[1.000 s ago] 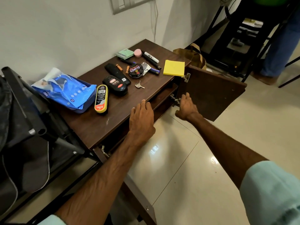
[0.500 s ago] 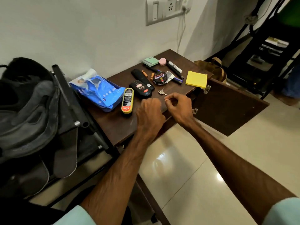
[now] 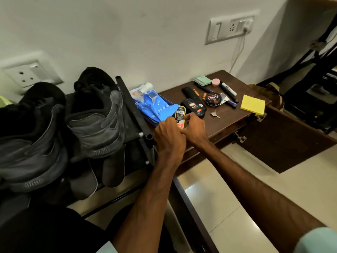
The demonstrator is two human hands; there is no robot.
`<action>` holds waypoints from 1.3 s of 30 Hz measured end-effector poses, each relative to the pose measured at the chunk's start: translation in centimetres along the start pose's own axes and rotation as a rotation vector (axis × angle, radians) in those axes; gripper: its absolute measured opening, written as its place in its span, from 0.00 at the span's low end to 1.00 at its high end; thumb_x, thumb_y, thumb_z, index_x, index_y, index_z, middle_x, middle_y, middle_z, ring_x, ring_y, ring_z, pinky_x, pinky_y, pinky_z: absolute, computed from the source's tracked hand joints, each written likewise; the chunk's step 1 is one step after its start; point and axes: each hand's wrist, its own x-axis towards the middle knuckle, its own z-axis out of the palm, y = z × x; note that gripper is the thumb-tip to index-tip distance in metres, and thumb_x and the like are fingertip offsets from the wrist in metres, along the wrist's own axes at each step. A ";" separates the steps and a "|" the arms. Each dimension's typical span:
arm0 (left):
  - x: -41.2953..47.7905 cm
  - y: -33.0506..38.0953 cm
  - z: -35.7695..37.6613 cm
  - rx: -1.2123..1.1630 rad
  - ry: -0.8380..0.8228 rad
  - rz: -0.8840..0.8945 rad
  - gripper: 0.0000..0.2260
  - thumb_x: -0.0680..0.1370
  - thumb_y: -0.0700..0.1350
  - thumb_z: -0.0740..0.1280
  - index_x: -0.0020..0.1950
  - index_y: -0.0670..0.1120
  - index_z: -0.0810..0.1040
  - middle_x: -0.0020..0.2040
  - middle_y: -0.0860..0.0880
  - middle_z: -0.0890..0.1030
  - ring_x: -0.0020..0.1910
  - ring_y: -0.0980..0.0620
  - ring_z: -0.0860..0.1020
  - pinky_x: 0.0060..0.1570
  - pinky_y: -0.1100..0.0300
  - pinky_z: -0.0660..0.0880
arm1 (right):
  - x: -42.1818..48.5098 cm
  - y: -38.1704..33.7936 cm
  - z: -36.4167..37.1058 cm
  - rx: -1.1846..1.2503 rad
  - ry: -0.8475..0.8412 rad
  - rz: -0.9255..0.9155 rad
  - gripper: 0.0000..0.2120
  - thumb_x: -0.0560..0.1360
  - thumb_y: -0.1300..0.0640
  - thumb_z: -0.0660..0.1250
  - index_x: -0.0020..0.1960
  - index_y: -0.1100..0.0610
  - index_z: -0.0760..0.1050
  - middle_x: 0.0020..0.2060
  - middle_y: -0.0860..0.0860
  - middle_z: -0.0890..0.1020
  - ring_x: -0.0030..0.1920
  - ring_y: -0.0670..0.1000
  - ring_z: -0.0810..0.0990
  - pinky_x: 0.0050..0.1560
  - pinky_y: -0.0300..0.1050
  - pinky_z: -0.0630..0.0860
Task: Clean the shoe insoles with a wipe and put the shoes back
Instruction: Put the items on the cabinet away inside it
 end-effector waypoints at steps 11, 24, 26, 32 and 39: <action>1.1 -0.2 1.7 0.048 -0.152 -0.071 0.19 0.82 0.40 0.64 0.72 0.40 0.67 0.69 0.40 0.72 0.67 0.43 0.73 0.60 0.52 0.76 | 1.4 -0.4 1.5 -0.054 0.071 0.057 0.20 0.72 0.50 0.77 0.58 0.57 0.75 0.59 0.57 0.81 0.58 0.59 0.80 0.54 0.55 0.79; 1.6 1.5 4.0 -0.626 -0.224 -0.325 0.27 0.74 0.52 0.76 0.67 0.38 0.76 0.61 0.40 0.81 0.59 0.42 0.80 0.54 0.50 0.81 | -5.5 3.8 -2.4 0.059 0.192 -0.166 0.28 0.64 0.59 0.83 0.60 0.52 0.75 0.49 0.44 0.82 0.51 0.47 0.82 0.52 0.54 0.82; 1.6 1.4 4.1 -0.720 -0.273 -0.404 0.31 0.70 0.53 0.79 0.66 0.39 0.75 0.60 0.41 0.80 0.57 0.42 0.81 0.48 0.45 0.83 | -5.8 4.0 -2.7 0.060 0.192 -0.207 0.32 0.62 0.58 0.84 0.62 0.54 0.73 0.51 0.43 0.80 0.53 0.46 0.81 0.52 0.48 0.82; 1.8 1.2 4.0 -0.919 -0.385 -0.482 0.29 0.69 0.44 0.81 0.64 0.36 0.74 0.57 0.38 0.81 0.49 0.43 0.83 0.36 0.47 0.84 | -5.2 4.7 -5.6 0.050 -0.004 -0.281 0.35 0.67 0.56 0.83 0.69 0.54 0.71 0.53 0.43 0.80 0.51 0.41 0.80 0.48 0.34 0.78; 2.3 0.7 4.9 -0.881 -0.301 -0.474 0.30 0.67 0.44 0.82 0.64 0.37 0.76 0.58 0.39 0.81 0.53 0.42 0.83 0.46 0.44 0.84 | -0.6 5.0 -7.6 0.200 0.087 -0.070 0.18 0.75 0.72 0.68 0.57 0.54 0.83 0.54 0.51 0.84 0.55 0.49 0.82 0.59 0.52 0.82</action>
